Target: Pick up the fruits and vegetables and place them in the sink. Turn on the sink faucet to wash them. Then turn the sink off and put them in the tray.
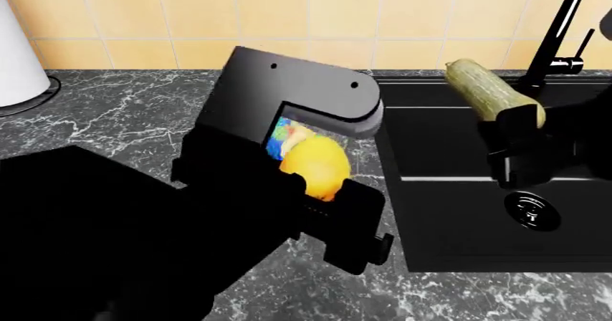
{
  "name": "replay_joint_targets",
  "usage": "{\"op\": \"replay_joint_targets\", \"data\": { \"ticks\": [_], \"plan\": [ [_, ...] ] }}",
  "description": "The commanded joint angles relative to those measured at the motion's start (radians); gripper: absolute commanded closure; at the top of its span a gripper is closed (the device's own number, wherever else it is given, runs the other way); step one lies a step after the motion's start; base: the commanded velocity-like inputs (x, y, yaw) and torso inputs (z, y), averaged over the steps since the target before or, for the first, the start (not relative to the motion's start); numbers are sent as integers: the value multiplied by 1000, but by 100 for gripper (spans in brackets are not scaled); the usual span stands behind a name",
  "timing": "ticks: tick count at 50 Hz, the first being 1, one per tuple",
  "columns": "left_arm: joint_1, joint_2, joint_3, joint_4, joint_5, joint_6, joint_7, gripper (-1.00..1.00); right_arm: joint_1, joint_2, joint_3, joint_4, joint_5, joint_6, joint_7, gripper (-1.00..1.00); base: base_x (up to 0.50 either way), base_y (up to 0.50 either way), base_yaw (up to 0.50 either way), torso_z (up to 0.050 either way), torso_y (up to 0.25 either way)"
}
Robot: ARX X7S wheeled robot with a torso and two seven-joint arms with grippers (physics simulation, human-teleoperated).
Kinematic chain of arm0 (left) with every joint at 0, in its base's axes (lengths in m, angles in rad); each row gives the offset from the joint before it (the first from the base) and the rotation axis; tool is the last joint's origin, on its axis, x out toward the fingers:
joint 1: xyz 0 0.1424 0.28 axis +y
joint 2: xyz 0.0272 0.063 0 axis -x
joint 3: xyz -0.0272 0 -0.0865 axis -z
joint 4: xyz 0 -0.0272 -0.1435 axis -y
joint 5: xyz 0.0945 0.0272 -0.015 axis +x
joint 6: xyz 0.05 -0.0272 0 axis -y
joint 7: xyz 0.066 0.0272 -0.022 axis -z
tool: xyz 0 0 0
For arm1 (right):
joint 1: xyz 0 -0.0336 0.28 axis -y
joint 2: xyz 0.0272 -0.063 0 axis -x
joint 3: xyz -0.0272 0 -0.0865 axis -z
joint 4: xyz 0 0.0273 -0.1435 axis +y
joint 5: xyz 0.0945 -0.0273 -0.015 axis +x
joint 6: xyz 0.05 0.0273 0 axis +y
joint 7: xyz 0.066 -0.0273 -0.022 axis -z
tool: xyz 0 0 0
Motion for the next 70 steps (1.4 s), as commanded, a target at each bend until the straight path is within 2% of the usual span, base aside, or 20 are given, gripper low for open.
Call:
{"op": "replay_joint_targets", "data": {
  "ticks": [1, 9, 35, 60, 70],
  "plan": [
    [-126, -106, -104, -3, -100, -37, 46, 100, 19, 19, 28, -91, 37, -58, 18, 100, 0, 0, 0, 0, 0],
    [-177, -145, -142, -12, -140, -56, 58, 100, 32, 21, 36, -115, 50, -78, 28, 100, -1, -23, 0, 0, 1],
    [-149, -162, -129, -32, -100, -62, 88, 100, 30, 28, 32, -137, 39, -81, 31, 100, -124, -500, 0, 1, 2],
    [-77, -276, -139, -155, 44, -177, 284, 100, -1, 68, 44, -122, -29, -60, -8, 100, -101, -500, 0, 1, 1],
    [-43, -353, -156, -183, 117, -211, 372, 100, -32, 32, 39, -103, -102, -70, -30, 100, -96, -500, 0, 1, 1]
  ]
}}
